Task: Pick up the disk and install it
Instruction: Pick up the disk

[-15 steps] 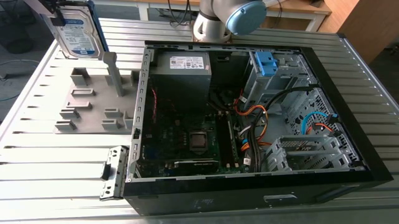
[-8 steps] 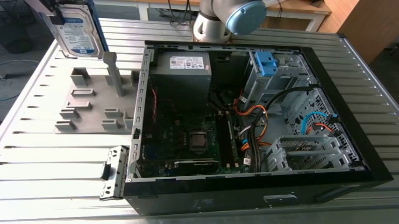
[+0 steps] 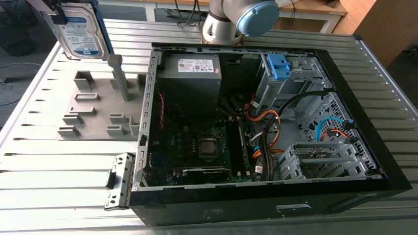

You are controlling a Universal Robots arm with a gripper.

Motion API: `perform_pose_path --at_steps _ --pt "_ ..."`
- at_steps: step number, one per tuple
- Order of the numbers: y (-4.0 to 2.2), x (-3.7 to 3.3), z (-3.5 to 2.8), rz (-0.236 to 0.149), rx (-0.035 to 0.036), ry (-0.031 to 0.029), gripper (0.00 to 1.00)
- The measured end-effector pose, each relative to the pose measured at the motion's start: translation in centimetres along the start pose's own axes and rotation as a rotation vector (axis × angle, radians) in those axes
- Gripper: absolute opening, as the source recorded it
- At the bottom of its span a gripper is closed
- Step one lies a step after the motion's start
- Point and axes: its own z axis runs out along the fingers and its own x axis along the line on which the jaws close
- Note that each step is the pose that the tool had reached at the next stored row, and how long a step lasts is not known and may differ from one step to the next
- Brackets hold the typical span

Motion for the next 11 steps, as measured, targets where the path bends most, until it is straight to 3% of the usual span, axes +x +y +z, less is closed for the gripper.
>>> perform_pose_path --at_steps 11 --pt "0.03 -0.04 -0.63 0.0 0.0001 0.0 0.36"
